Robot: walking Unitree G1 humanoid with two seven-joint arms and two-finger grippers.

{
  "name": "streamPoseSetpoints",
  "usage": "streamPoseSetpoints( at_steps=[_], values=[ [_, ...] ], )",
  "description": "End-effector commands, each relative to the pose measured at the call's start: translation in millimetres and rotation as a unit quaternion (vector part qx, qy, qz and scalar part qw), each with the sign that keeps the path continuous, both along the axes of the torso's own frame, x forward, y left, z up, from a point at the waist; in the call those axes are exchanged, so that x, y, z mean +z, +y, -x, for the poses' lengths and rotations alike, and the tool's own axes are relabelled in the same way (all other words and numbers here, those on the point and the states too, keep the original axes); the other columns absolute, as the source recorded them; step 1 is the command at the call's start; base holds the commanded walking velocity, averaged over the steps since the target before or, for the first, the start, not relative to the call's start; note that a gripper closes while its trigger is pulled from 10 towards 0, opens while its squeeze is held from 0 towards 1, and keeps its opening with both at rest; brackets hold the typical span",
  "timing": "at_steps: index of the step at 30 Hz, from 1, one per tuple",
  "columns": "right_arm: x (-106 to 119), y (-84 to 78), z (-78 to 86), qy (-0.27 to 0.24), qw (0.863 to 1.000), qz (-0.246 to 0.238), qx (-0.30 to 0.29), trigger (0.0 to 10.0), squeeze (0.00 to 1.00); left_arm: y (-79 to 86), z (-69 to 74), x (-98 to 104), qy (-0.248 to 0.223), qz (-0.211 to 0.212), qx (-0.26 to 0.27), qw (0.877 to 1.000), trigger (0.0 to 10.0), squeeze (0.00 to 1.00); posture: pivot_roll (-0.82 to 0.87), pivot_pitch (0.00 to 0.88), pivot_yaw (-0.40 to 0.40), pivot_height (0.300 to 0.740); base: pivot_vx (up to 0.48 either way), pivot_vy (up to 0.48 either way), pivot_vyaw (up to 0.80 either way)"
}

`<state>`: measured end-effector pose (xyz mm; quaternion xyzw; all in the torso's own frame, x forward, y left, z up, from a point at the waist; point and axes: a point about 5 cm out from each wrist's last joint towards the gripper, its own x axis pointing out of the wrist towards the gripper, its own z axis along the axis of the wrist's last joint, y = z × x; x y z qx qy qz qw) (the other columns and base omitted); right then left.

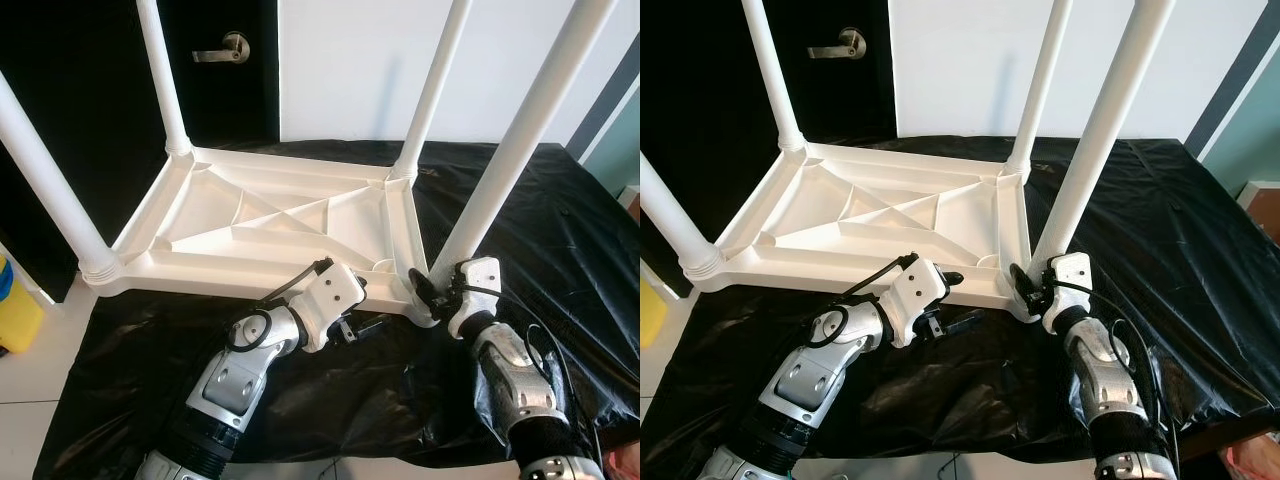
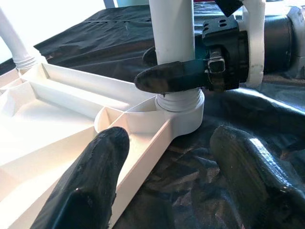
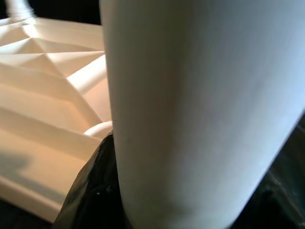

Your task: Building children table

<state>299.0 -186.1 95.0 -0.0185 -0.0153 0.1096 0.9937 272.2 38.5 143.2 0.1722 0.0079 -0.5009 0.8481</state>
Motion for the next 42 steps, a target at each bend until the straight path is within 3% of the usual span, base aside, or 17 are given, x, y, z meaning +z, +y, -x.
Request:
streamPoseSetpoints(
  at_steps=[1, 7, 8, 10, 15, 17, 18, 20, 27, 28, 29, 30, 36, 40, 41, 42],
  values=[
    [-13.5, -1.4, 6.2, 0.034, 0.999, 0.010, -0.040, 10.0, 0.00, 0.2, -0.9, -2.4, -0.003, 0.002, 0.023, 1.000, 10.0, 0.00, 0.01, 0.000, -0.052, 0.740, 0.000, 0.000, 0.00],
    [-13.5, 7.4, 9.1, 0.034, 0.995, -0.013, -0.091, 10.0, 0.00, 0.5, -0.5, -2.5, -0.002, 0.002, 0.021, 1.000, 10.0, 0.00, 0.01, 0.000, -0.048, 0.740, 0.000, 0.000, 0.00],
    [-13.1, 11.0, 10.6, 0.033, 0.991, -0.020, -0.131, 10.0, 0.00, 0.8, -0.4, -2.6, -0.002, 0.001, 0.020, 1.000, 10.0, 0.00, 0.01, 0.000, -0.049, 0.740, 0.000, 0.000, 0.00],
    [-13.1, 11.0, 10.6, 0.033, 0.991, -0.020, -0.131, 10.0, 0.00, 0.8, -0.4, -2.6, -0.002, 0.001, 0.020, 1.000, 10.0, 0.00, 0.01, 0.000, -0.049, 0.740, 0.000, 0.000, 0.00],
    [-12.2, 30.7, 13.7, 0.026, 0.979, -0.042, -0.195, 10.0, 0.00, -1.6, -0.5, -2.3, -0.002, 0.004, 0.021, 1.000, 10.0, 0.00, 0.01, 0.000, -0.056, 0.740, 0.000, 0.000, 0.00],
    [-12.2, 30.7, 13.7, 0.026, 0.979, -0.042, -0.195, 10.0, 0.00, -1.6, -0.5, -2.3, -0.002, 0.004, 0.021, 1.000, 10.0, 0.00, 0.01, 0.000, -0.056, 0.740, 0.000, 0.000, 0.00],
    [-10.0, 40.6, 13.2, 0.023, 0.981, -0.049, -0.188, 10.0, 0.00, -2.3, -0.1, -2.2, -0.002, 0.004, 0.020, 1.000, 10.0, 0.00, 0.02, 0.000, -0.063, 0.740, 0.000, 0.000, 0.00],
    [-6.3, 45.3, 12.3, 0.015, 0.982, -0.056, -0.181, 10.0, 0.00, -2.2, 0.5, -2.5, -0.002, 0.005, 0.021, 1.000, 10.0, 0.00, 0.02, 0.000, -0.062, 0.740, 0.000, 0.000, 0.00],
    [-2.5, 46.3, 12.6, 0.007, 0.982, -0.055, -0.179, 10.0, 0.00, -1.1, 1.5, -3.9, -0.001, 0.004, 0.022, 1.000, 10.0, 0.00, 0.02, 0.000, -0.065, 0.740, 0.000, 0.000, 0.00],
    [-2.3, 45.8, 12.5, 0.007, 0.983, -0.059, -0.176, 10.0, 0.58, -0.8, 1.2, -3.6, -0.002, 0.003, 0.022, 1.000, 10.0, 0.00, 0.02, 0.000, -0.067, 0.740, 0.000, 0.000, 0.00],
    [-2.3, 45.8, 12.5, 0.007, 0.983, -0.059, -0.176, 10.0, 0.58, -0.8, 1.2, -3.6, -0.002, 0.003, 0.022, 1.000, 10.0, 0.00, 0.02, 0.000, -0.067, 0.740, 0.000, 0.000, 0.00],
    [-0.2, 45.3, 11.7, -0.001, 0.984, -0.060, -0.165, 10.0, 1.00, -0.6, 1.0, -3.5, -0.003, 0.003, 0.022, 1.000, 10.0, 0.00, 0.02, 0.000, -0.066, 0.740, 0.000, 0.000, 0.00],
    [6.1, 39.8, 12.9, -0.028, 0.989, -0.058, -0.132, 10.0, 1.00, -1.6, 1.2, -4.0, -0.004, 0.002, 0.021, 1.000, 10.0, 0.00, 0.02, 0.000, -0.066, 0.740, 0.000, 0.000, 0.00],
    [6.8, 22.6, 15.5, -0.032, 0.994, -0.048, -0.092, 10.0, 1.00, -2.2, 1.0, -4.0, -0.004, 0.003, 0.020, 1.000, 10.0, 0.00, 0.01, 0.000, -0.066, 0.740, 0.000, 0.000, 0.00],
    [6.6, 16.8, 16.4, -0.030, 0.996, -0.043, -0.073, 10.0, 0.30, -2.4, 1.1, -4.1, -0.004, 0.003, 0.020, 1.000, 10.0, 0.00, 0.01, 0.000, -0.064, 0.740, 0.000, 0.000, 0.00],
    [6.5, 10.1, 17.2, -0.028, 0.998, -0.037, -0.051, 10.0, 0.00, -2.6, 1.3, -4.2, -0.004, 0.002, 0.019, 1.000, 10.0, 0.00, 0.01, 0.000, -0.063, 0.740, 0.000, 0.000, 0.00]
  ],
)
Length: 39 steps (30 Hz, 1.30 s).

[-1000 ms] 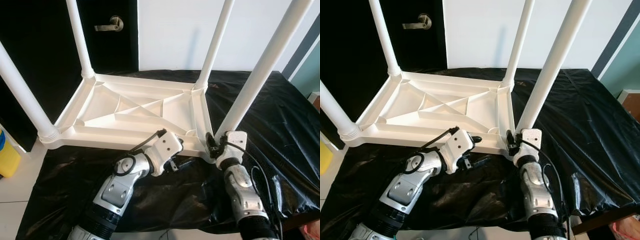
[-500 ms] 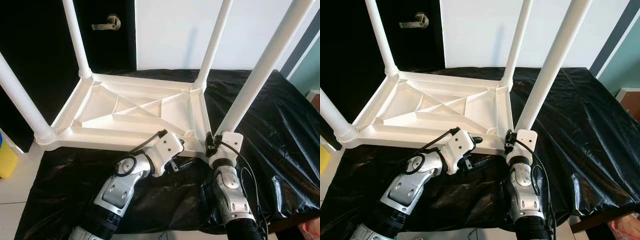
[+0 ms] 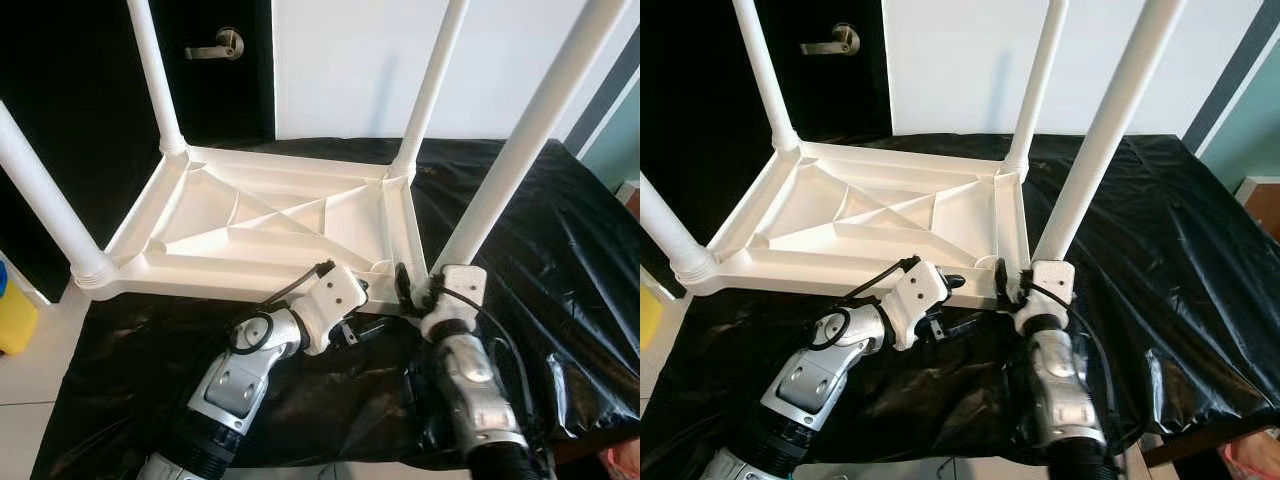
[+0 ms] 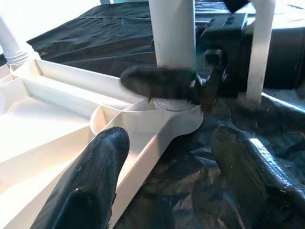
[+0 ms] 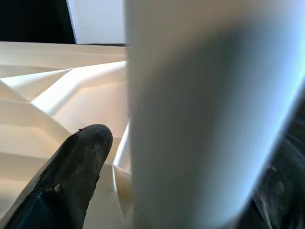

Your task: Building children table

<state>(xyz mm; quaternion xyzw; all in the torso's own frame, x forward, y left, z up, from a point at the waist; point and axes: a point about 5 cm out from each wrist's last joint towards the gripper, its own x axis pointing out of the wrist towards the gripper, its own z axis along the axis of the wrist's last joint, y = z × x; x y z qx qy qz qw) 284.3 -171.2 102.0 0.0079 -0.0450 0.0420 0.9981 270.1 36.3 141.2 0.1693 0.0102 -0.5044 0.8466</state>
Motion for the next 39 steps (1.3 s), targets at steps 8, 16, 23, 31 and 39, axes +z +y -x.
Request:
streamPoseSetpoints(
  at_steps=[8, 16, 23, 31, 39],
  values=[
    [-2.6, -22.0, 2.8, 0.019, 0.991, 0.042, 0.123, 10.0, 0.00, -0.6, -0.8, -2.4, -0.007, 0.000, 0.020, 1.000, 10.0, 0.00, 0.00, 0.000, -0.058, 0.740, 0.000, 0.000, 0.00],
    [-0.1, -24.6, -14.0, 0.053, 0.965, 0.083, 0.243, 10.0, 0.00, -2.2, -2.0, -0.6, -0.009, 0.002, 0.015, 1.000, 10.0, 0.00, 0.00, 0.000, -0.047, 0.740, 0.000, 0.000, 0.00],
    [4.8, -25.7, -27.1, 0.072, 0.944, 0.112, 0.301, 8.1, 0.00, -0.9, -2.9, 0.4, -0.011, 0.000, 0.017, 1.000, 10.0, 0.00, 0.01, 0.000, -0.046, 0.740, 0.000, 0.000, 0.00],
    [3.5, -33.7, -31.1, 0.082, 0.936, 0.123, 0.318, 0.0, 0.00, 3.0, -3.9, 1.8, -0.013, 0.001, 0.031, 0.999, 10.0, 0.00, 0.03, 0.000, -0.064, 0.740, 0.000, 0.000, 0.00],
    [-3.7, -37.1, -25.6, 0.093, 0.937, 0.111, 0.319, 0.0, 0.00, 2.9, -3.0, 1.1, -0.011, 0.001, 0.031, 0.999, 10.0, 0.00, 0.02, 0.000, -0.057, 0.740, 0.000, 0.000, 0.00]
  ],
)
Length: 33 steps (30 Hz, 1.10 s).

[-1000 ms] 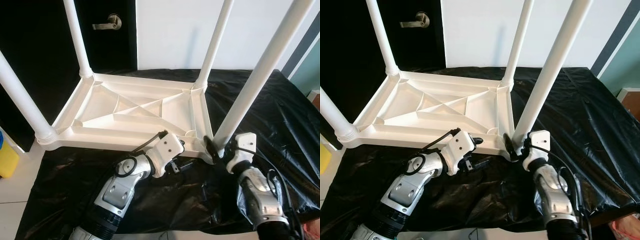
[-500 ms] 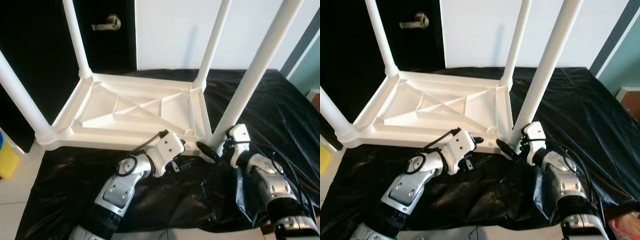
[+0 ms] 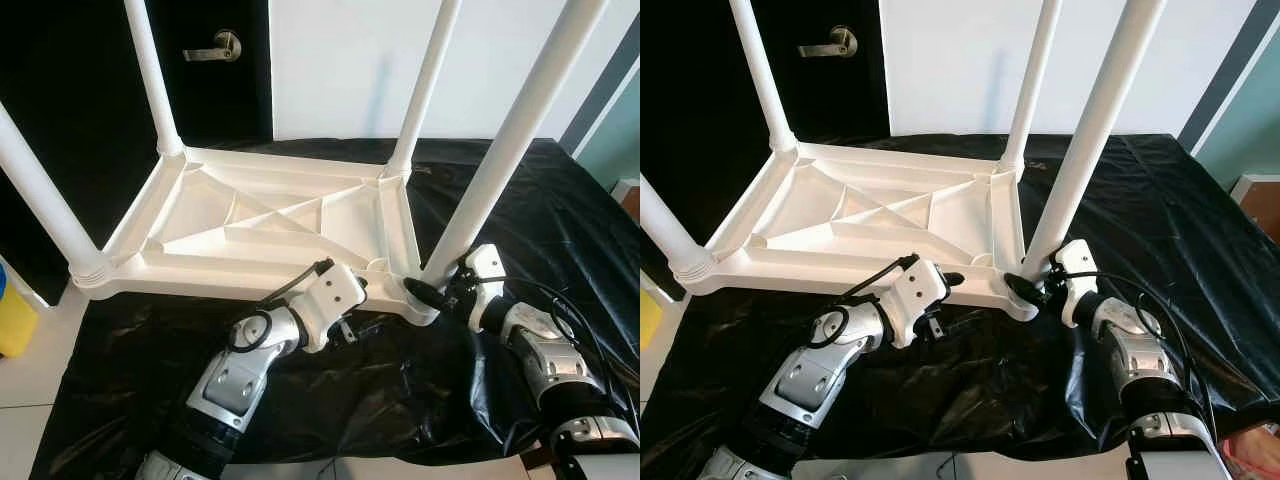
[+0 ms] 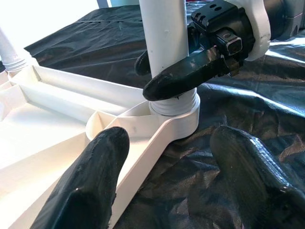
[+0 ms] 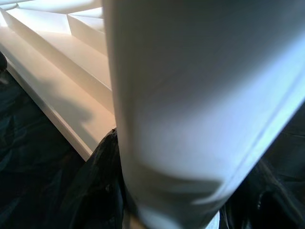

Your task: Building children table

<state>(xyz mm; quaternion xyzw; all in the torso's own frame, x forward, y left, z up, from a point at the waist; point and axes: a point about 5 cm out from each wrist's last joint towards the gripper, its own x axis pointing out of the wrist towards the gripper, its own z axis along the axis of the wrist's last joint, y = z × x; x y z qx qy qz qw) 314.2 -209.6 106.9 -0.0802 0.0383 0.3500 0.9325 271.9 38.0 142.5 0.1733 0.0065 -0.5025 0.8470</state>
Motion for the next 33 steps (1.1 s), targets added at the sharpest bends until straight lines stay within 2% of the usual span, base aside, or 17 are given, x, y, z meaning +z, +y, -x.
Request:
streamPoseSetpoints(
  at_steps=[1, 3, 4, 9, 13, 14, 15, 22, 24, 26, 27, 28, 29, 30, 31, 32, 33],
  values=[
    [-8.6, 1.3, 4.3, 0.018, 1.000, 0.011, 0.012, 0.0, 0.00, 1.2, -1.2, -0.2, -0.006, 0.003, 0.030, 1.000, 10.0, 0.00, 0.02, 0.000, -0.057, 0.740, 0.000, 0.000, 0.00],
    [-8.6, 1.3, 4.3, 0.018, 1.000, 0.011, 0.012, 0.0, 0.00, 1.2, -1.2, -0.2, -0.006, 0.003, 0.030, 1.000, 10.0, 0.00, 0.02, 0.000, -0.057, 0.740, 0.000, 0.000, 0.00],
    [-9.7, 0.9, 5.6, 0.019, 1.000, 0.004, 0.005, 10.0, 0.00, 0.9, -1.5, -0.1, -0.006, 0.003, 0.029, 1.000, 10.0, 0.00, 0.02, 0.000, -0.055, 0.740, 0.000, 0.000, 0.00],
    [-5.0, 6.5, 11.0, -0.034, 0.995, -0.024, -0.086, 10.0, 0.00, -0.2, -1.7, 0.0, -0.005, 0.002, 0.022, 1.000, 10.0, 0.00, 0.01, 0.000, -0.048, 0.740, 0.000, 0.000, 0.00],
    [-5.9, 7.7, 12.3, -0.030, 0.992, -0.040, -0.114, 10.0, 0.00, -0.6, -1.7, -0.3, -0.005, 0.002, 0.021, 1.000, 10.0, 0.00, 0.01, 0.000, -0.048, 0.740, 0.000, 0.000, 0.00],
    [-9.0, 8.8, 14.2, -0.036, 0.984, -0.035, -0.173, 10.0, 0.00, -1.0, -1.8, -0.3, -0.004, 0.002, 0.021, 1.000, 10.0, 0.00, 0.01, 0.000, -0.046, 0.740, 0.000, 0.000, 0.00],
    [-10.2, 9.7, 15.3, -0.042, 0.980, -0.026, -0.195, 10.0, 0.00, -1.1, -1.8, -0.3, -0.004, 0.002, 0.020, 1.000, 10.0, 0.00, 0.01, 0.000, -0.046, 0.740, 0.000, 0.000, 0.00],
    [-14.6, 15.3, 18.5, -0.033, 0.967, -0.024, -0.252, 10.0, 0.00, -2.0, -1.4, -1.1, -0.003, 0.003, 0.019, 1.000, 10.0, 0.00, 0.00, 0.000, -0.044, 0.740, 0.000, 0.000, 0.00],
    [-18.3, 20.1, 21.1, -0.022, 0.952, -0.028, -0.305, 10.0, 0.00, -2.5, -1.4, -1.2, -0.003, 0.003, 0.017, 1.000, 10.0, 0.00, 0.00, 0.000, -0.044, 0.740, 0.000, 0.000, 0.00],
    [-18.3, 20.1, 21.1, -0.022, 0.952, -0.028, -0.305, 10.0, 0.00, -2.5, -1.4, -1.2, -0.003, 0.003, 0.017, 1.000, 10.0, 0.00, 0.00, 0.000, -0.044, 0.740, 0.000, 0.000, 0.00],
    [-20.6, 24.2, 23.0, -0.018, 0.942, -0.031, -0.334, 10.0, 0.00, -2.6, -1.4, -1.3, -0.003, 0.003, 0.017, 1.000, 10.0, 0.00, 0.00, 0.000, -0.044, 0.740, 0.000, 0.000, 0.00],
    [-20.6, 24.2, 23.0, -0.018, 0.942, -0.031, -0.334, 10.0, 0.00, -2.6, -1.4, -1.3, -0.003, 0.003, 0.017, 1.000, 10.0, 0.00, 0.00, 0.000, -0.044, 0.740, 0.000, 0.000, 0.00],
    [-22.7, 28.6, 24.9, -0.013, 0.931, -0.036, -0.364, 10.0, 0.00, -2.7, -1.3, -1.3, -0.003, 0.003, 0.017, 1.000, 10.0, 0.00, 0.00, 0.000, -0.045, 0.740, 0.000, 0.000, 0.00],
    [-22.7, 28.6, 24.9, -0.013, 0.931, -0.036, -0.364, 10.0, 0.00, -2.7, -1.3, -1.3, -0.003, 0.003, 0.017, 1.000, 10.0, 0.00, 0.00, 0.000, -0.045, 0.740, 0.000, 0.000, 0.00],
    [-23.9, 35.3, 27.1, -0.012, 0.916, -0.040, -0.398, 10.0, 0.00, -2.7, -1.1, -1.4, -0.003, 0.003, 0.017, 1.000, 10.0, 0.00, 0.00, 0.000, -0.049, 0.740, 0.000, 0.000, 0.00],
    [-23.9, 35.3, 27.1, -0.012, 0.916, -0.040, -0.398, 10.0, 0.00, -2.7, -1.1, -1.4, -0.003, 0.003, 0.017, 1.000, 10.0, 0.00, 0.00, 0.000, -0.049, 0.740, 0.000, 0.000, 0.00],
    [-24.0, 42.3, 29.2, -0.012, 0.904, -0.047, -0.425, 10.0, 0.00, -2.8, -0.9, -1.5, -0.003, 0.003, 0.017, 1.000, 10.0, 0.00, 0.00, 0.000, -0.049, 0.740, 0.000, 0.000, 0.00]
  ],
)
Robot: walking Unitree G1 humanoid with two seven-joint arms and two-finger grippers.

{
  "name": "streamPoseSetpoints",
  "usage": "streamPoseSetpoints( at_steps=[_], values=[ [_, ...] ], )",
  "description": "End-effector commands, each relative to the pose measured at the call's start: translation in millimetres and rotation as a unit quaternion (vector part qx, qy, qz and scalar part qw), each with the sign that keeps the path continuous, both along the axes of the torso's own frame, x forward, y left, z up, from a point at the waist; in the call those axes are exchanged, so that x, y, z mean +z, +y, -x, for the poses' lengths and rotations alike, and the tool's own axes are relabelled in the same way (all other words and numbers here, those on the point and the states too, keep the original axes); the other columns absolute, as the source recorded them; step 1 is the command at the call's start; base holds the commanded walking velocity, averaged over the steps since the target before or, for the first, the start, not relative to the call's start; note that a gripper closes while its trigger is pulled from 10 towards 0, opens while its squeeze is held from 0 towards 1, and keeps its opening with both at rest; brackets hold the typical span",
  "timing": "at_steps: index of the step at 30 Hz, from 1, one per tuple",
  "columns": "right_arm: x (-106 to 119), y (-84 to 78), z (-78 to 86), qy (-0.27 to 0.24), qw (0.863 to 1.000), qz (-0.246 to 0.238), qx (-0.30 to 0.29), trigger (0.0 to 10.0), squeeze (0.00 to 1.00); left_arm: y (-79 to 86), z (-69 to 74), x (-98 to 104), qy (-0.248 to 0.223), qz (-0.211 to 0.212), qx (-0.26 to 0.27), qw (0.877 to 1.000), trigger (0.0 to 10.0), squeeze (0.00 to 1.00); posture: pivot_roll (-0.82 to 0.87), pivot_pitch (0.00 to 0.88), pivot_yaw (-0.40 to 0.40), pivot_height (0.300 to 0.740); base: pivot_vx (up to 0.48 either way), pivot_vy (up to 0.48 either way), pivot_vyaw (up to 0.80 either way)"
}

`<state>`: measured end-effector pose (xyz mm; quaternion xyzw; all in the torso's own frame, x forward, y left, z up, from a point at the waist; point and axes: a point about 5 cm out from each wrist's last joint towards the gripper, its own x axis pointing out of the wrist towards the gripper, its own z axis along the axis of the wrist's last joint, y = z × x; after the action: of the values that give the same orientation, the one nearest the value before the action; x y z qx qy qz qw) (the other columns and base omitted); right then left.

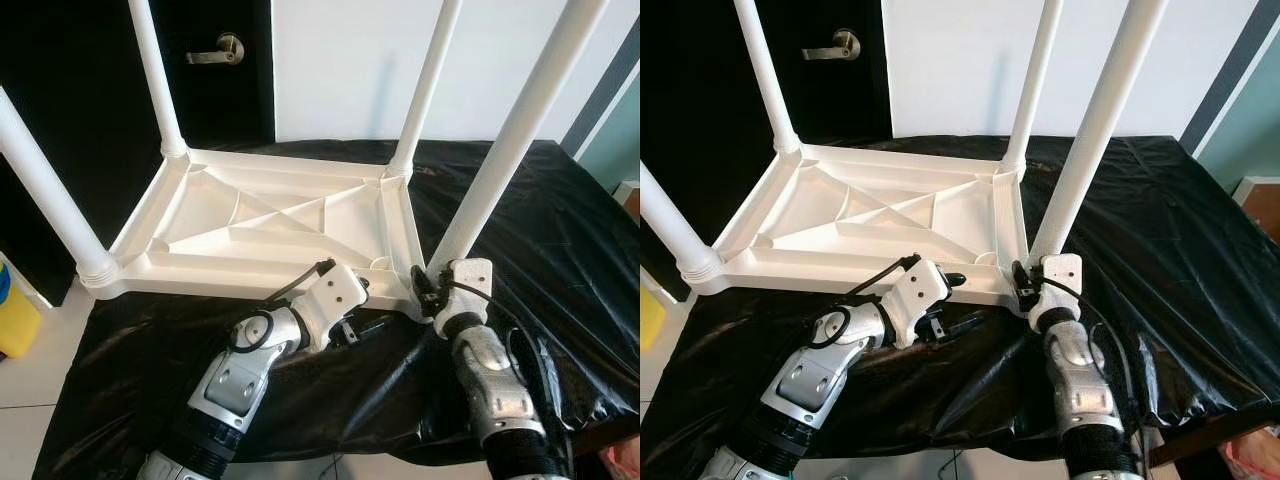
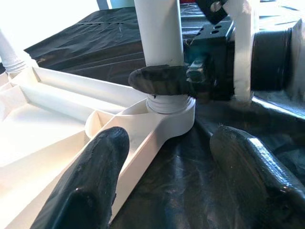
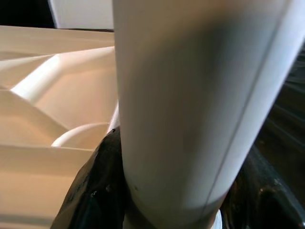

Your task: Building children table

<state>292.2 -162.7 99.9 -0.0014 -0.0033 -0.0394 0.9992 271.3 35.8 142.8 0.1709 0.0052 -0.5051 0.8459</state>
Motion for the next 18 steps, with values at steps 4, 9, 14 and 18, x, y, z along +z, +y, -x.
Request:
streamPoseSetpoints(
  at_steps=[4, 9, 14, 18],
  values=[
    [-16.9, 1.3, 9.2, 0.044, 0.997, 0.005, -0.064, 10.0, 0.00, -0.8, -1.4, -1.8, -0.003, 0.001, 0.021, 1.000, 10.0, 0.00, 0.01, 0.000, -0.051, 0.740, 0.000, 0.000, 0.00],
    [-11.1, 12.3, 7.8, 0.032, 0.998, -0.007, -0.055, 10.0, 0.00, -5.1, -2.0, 1.4, -0.006, 0.006, 0.020, 1.000, 10.0, 0.00, 0.01, 0.000, -0.058, 0.740, 0.000, 0.000, 0.00],
    [-6.2, 11.3, 7.9, 0.021, 0.999, -0.004, -0.048, 10.0, 0.00, -2.6, -2.2, 0.6, -0.005, 0.005, 0.024, 1.000, 10.0, 0.00, 0.01, 0.000, -0.058, 0.740, 0.000, 0.000, 0.00],
    [1.0, 3.6, 8.9, -0.005, 1.000, -0.001, -0.022, 10.0, 1.00, -2.7, -2.5, 1.2, -0.005, 0.007, 0.027, 1.000, 10.0, 0.00, 0.01, 0.000, -0.061, 0.740, 0.000, 0.000, 0.00]
  ],
)
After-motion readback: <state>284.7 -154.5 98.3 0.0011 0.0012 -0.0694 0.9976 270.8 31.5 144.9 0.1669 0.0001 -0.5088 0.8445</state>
